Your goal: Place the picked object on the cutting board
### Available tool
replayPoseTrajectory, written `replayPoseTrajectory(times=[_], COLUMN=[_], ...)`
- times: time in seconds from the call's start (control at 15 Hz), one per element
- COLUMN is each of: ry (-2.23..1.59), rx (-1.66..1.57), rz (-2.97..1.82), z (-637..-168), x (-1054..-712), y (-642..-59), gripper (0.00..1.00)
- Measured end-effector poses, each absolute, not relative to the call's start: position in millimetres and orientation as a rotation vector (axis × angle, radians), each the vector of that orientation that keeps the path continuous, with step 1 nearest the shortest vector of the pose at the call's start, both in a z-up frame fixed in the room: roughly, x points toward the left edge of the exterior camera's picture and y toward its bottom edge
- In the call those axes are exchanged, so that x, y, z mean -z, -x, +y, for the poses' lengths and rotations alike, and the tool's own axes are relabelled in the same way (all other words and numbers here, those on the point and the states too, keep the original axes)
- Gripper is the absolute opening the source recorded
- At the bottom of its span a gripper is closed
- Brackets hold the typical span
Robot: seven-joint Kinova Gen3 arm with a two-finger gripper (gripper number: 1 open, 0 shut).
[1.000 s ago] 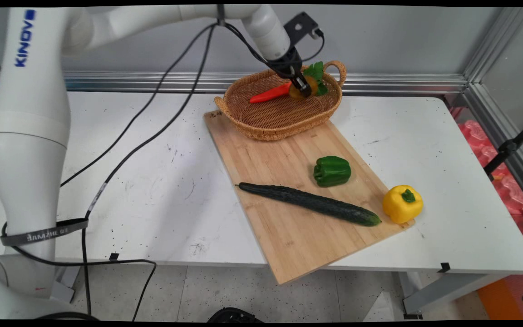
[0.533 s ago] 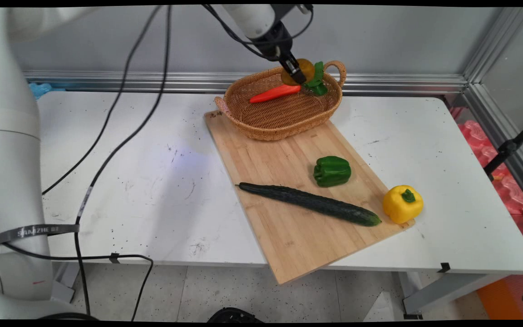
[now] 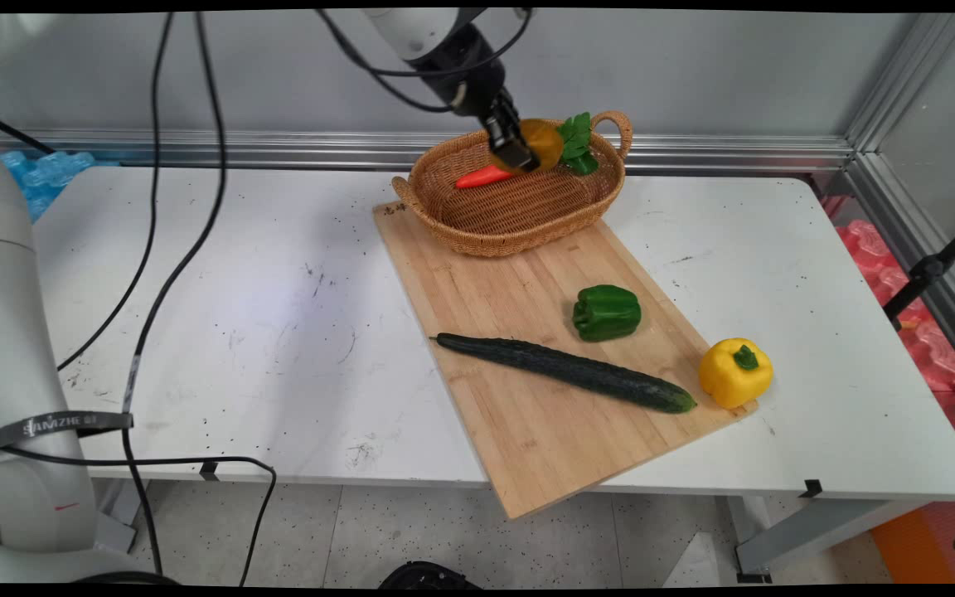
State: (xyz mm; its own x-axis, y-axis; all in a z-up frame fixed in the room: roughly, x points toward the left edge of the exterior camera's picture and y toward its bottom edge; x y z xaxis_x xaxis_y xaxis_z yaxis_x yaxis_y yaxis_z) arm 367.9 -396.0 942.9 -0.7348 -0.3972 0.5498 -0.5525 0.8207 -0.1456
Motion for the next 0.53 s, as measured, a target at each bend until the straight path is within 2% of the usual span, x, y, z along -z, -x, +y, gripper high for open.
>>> replayPoseTrajectory(times=[0.33, 0.53], ry=[-0.64, -0.616], rx=[-0.343, -0.307], rz=[-2.522, -2.54], z=[-361, -342], x=[-933, -907], y=[-369, -366], gripper=[0.0, 0.0])
